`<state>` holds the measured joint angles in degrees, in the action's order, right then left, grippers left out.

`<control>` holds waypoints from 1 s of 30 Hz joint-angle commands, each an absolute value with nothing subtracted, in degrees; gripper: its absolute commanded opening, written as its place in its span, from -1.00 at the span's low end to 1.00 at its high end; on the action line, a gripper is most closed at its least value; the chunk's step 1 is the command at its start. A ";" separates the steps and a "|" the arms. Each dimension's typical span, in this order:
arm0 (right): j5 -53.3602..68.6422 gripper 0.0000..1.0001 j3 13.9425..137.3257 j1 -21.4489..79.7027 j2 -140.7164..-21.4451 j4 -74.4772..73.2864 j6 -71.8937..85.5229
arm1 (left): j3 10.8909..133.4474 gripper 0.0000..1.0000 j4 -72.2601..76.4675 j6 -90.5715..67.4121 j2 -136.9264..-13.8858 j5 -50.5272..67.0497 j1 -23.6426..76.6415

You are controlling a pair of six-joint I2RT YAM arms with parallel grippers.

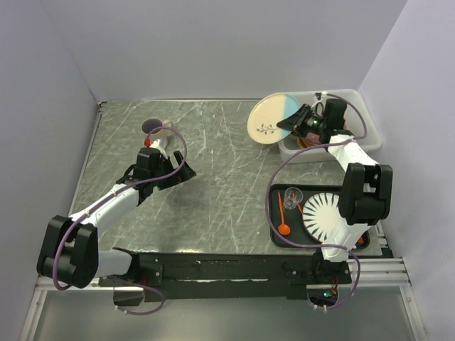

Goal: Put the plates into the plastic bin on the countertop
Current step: Place the plate in the plastic bin.

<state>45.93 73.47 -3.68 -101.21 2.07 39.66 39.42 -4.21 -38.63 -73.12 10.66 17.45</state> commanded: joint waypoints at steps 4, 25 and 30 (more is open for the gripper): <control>47.02 -1.00 75.85 -8.61 -94.13 13.00 44.12 | 39.82 0.99 -2.99 -38.94 -72.86 11.43 17.49; 43.78 -1.00 71.81 -17.84 -92.99 15.99 48.69 | 39.73 0.99 -2.20 -39.37 -74.09 12.66 17.49; 41.84 -1.00 69.87 -19.95 -93.43 16.88 49.05 | 39.81 0.99 -2.02 -39.55 -74.18 13.27 17.49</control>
<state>42.74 69.60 -17.91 -98.04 9.74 49.01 39.42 -4.12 -38.79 -74.15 11.94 17.45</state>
